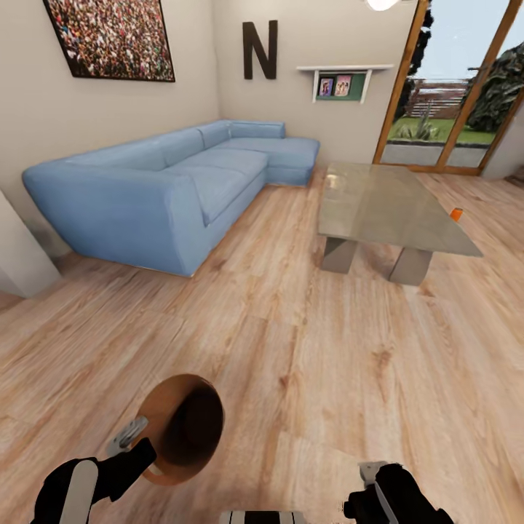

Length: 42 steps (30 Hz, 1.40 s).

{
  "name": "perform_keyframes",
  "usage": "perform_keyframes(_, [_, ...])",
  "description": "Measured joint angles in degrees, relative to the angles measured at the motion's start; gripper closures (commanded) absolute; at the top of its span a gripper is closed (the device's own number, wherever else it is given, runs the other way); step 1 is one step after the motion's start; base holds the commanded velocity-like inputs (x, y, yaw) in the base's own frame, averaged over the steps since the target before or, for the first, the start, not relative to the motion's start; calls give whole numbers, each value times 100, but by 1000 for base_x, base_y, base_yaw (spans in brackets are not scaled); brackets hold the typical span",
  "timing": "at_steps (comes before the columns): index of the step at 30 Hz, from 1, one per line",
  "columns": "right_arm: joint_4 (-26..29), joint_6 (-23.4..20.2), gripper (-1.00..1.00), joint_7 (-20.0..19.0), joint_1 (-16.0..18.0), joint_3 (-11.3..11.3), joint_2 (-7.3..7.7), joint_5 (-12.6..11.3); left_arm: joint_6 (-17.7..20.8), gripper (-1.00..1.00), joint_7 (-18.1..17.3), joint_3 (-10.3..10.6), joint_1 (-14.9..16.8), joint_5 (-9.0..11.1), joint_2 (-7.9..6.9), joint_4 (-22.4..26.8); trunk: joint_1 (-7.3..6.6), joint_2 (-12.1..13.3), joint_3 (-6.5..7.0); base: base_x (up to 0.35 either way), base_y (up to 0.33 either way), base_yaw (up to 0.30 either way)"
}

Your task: Put the three can of soda from the living room inside the tash can in the kitchen.

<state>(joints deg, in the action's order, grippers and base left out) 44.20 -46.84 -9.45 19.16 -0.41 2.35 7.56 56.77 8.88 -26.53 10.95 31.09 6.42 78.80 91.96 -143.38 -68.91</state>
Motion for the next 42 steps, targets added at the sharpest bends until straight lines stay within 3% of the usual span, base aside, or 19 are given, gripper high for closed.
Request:
perform_keyframes(5, [184,36,-100,1,-1,-85,59,5,2,100,-4,0,-11,-14,0,-7,0,0,11,0,0,-291])
perform_keyframes(14, [348,56,-100,-11,-3,-537,152,-7,-1,100,-14,44,-25,-13,12,-8,0,0,32,0,0,-291])
perform_keyframes(20, [574,75,-100,-368,-6,-840,209,11,-9,100,6,214,-32,13,17,-3,0,0,46,0,0,-291])
perform_keyframes(29, [801,98,-100,-653,-9,-935,363,17,-8,100,10,244,-32,-2,17,-4,0,0,62,0,0,-291])
perform_keyframes(38, [817,108,-100,-650,-9,-1188,379,29,-3,100,22,248,-33,-58,17,-7,0,0,65,38,-64,-291])
perform_keyframes(42, [818,112,-100,-645,-9,-1279,380,46,-10,100,29,254,-32,14,18,-4,0,0,65,140,-242,-291])
